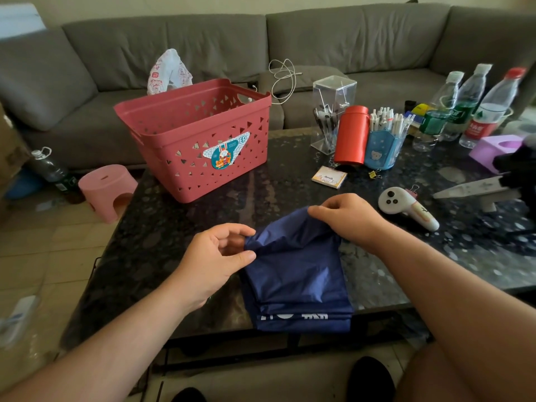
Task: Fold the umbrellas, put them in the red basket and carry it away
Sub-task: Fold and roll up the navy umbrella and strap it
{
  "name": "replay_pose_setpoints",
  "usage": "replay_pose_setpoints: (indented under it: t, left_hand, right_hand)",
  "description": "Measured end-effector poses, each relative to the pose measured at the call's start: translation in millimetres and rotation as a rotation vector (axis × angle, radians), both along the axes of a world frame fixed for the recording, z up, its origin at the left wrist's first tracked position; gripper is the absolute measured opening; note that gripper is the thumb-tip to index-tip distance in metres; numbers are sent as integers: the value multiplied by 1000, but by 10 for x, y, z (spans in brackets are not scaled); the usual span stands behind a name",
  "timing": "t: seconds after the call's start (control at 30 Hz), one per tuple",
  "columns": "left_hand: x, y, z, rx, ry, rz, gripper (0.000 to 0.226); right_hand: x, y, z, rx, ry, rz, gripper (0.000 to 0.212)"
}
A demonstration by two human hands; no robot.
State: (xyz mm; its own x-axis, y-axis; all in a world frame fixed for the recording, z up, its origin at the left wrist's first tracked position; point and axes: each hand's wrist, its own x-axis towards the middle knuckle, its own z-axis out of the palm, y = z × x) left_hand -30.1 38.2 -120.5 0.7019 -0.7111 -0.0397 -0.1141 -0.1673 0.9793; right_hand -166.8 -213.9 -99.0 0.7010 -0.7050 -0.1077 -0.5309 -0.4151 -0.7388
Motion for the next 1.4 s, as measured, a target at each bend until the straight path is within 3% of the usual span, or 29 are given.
replay_pose_setpoints:
  t: [0.1, 0.23, 0.53, 0.63, 0.93, 1.1, 1.23, 1.4]
  left_hand:
    - [-6, 18, 3, 7, -33, 6, 41]
    - [-22, 25, 26, 17, -47, 12, 38]
    - [7, 3, 31, -1, -62, 29, 37]
    - [29, -11, 27, -29, -63, 35, 39]
    - [87, -97, 8, -162, -18, 90, 44]
    - [57, -133, 52, -192, 3, 77, 39]
    - [63, -132, 92, -220, 42, 131, 23]
    - [96, -70, 130, -101, -139, 147, 22]
  right_hand:
    - [30, -10, -31, -39, 34, -2, 26]
    - [-15, 3, -1, -136, 68, -15, 29]
    - [-16, 62, 5, -47, 45, -12, 26]
    - [-23, 46, -14, 12, -64, -6, 15]
    - [-103, 108, 144, 498, -503, -100, 23]
    - [-159, 80, 188, 586, -493, -99, 20]
    - [-212, 10, 185, 613, -487, -97, 34]
    - [-299, -42, 234, 631, -353, -4, 29]
